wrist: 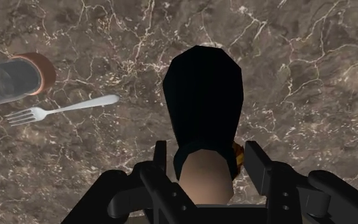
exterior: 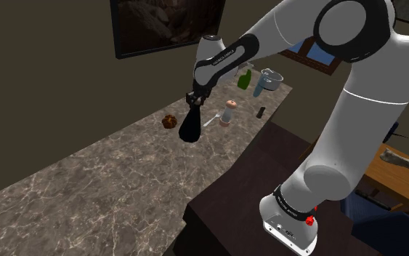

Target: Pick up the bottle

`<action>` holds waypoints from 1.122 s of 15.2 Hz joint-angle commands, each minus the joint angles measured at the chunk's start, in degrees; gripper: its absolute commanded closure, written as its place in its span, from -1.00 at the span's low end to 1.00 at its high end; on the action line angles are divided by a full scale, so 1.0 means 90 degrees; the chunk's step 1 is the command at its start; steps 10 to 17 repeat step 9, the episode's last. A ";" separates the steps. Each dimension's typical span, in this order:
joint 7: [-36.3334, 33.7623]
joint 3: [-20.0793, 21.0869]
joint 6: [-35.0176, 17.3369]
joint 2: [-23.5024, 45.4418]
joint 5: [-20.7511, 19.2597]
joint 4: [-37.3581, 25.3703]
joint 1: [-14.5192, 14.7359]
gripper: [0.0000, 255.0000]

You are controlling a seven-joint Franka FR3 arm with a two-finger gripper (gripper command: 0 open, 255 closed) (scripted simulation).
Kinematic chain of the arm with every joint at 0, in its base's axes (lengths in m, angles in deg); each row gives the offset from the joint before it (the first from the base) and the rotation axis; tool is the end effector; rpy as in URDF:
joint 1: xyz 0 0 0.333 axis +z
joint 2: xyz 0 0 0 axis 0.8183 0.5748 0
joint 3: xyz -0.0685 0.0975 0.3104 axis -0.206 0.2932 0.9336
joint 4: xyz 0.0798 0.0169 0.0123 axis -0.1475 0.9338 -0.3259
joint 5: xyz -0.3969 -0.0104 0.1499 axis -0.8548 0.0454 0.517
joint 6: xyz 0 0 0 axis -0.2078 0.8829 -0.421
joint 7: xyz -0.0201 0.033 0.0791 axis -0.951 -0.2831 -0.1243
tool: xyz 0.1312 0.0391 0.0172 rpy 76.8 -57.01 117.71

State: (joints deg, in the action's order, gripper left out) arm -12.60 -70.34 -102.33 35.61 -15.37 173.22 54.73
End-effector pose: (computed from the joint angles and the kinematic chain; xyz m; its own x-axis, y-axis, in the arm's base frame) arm 0.5914 -0.0544 0.2384 0.9942 -0.0601 0.0887 -0.0694 -0.9919 0.1062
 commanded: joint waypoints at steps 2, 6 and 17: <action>0.0028 0.0004 0.0206 -0.0192 0.0013 -0.0027 0.0001 1.00; 0.0068 0.0010 0.0514 -0.0429 0.0033 -0.0099 0.0005 1.00; 0.0079 0.0012 0.0604 -0.0494 0.0039 -0.0124 0.0006 1.00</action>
